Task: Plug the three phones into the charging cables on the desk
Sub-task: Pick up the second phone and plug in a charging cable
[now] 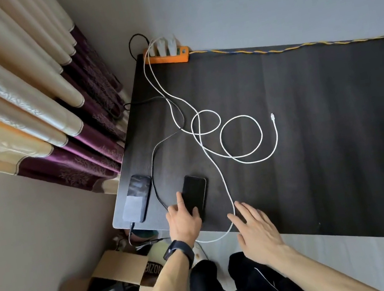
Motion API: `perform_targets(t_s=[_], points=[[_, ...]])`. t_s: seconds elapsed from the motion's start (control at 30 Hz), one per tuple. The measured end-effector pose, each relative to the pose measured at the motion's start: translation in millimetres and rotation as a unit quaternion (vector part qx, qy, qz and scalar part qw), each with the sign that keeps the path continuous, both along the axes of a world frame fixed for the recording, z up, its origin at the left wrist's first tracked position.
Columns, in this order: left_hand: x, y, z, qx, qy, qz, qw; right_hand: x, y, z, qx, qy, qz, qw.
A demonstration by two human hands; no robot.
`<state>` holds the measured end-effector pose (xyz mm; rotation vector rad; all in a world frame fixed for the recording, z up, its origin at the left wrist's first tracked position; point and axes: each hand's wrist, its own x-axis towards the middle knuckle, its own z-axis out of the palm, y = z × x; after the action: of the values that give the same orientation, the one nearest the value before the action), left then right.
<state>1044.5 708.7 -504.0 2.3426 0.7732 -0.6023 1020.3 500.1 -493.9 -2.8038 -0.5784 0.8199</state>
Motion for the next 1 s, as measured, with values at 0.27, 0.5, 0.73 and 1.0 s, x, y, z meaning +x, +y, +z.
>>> perform_targets(t_s=[0.27, 0.5, 0.73, 1.0], points=[[-10, -8, -7, 0.092, 0.010, -0.032, 0.995, -11, -35, -23, -0.023, -0.006, -0.042, 0.999], [-8, 7, -5, 0.087, 0.033, 0.000, 0.996, -19, -50, -25, -0.027, 0.045, -0.041, 0.998], [-11, 23, -2, 0.093, 0.028, -0.039, 0.995, -20, -38, -22, -0.009, 0.065, -0.119, 0.991], [-1, 19, 6, 0.107, -0.018, -0.160, 0.981, -46, -78, 7, 0.100, 0.075, -0.434, 0.892]])
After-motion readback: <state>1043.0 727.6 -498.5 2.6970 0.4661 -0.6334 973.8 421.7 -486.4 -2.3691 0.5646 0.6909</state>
